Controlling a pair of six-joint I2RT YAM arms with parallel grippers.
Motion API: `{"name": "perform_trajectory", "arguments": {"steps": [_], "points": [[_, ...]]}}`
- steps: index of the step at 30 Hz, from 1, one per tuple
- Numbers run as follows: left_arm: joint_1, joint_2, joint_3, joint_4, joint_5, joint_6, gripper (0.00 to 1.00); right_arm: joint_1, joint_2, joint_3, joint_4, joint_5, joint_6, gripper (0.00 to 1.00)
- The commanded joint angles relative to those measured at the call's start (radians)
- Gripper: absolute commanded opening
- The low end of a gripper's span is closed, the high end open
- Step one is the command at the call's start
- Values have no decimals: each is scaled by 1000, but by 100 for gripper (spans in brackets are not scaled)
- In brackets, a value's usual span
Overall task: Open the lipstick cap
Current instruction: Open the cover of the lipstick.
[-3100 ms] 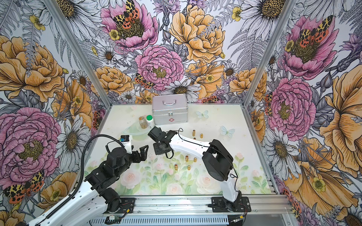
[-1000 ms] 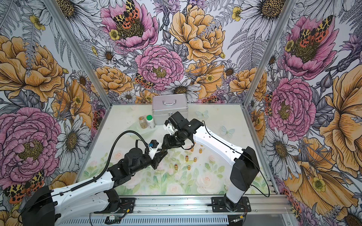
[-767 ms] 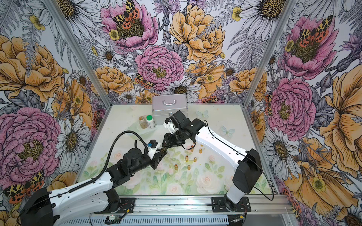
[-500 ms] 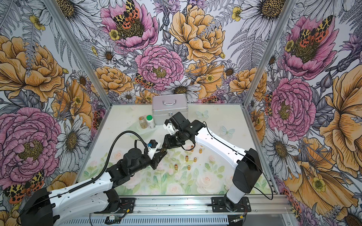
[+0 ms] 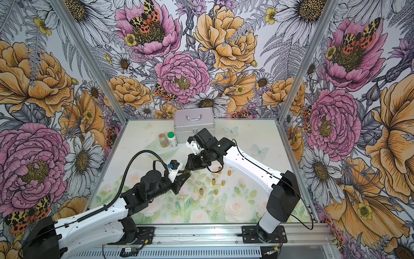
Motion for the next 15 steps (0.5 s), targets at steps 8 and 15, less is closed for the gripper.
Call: {"name": "perform_trajectory", "arguments": {"steps": [8, 15], "points": [[-47, -54, -38, -87, -130, -26, 0, -30, -90, 77, 21, 94, 44, 22], [-48, -87, -50, -95, -132, -33, 0, -35, -97, 74, 21, 122, 57, 21]]}}
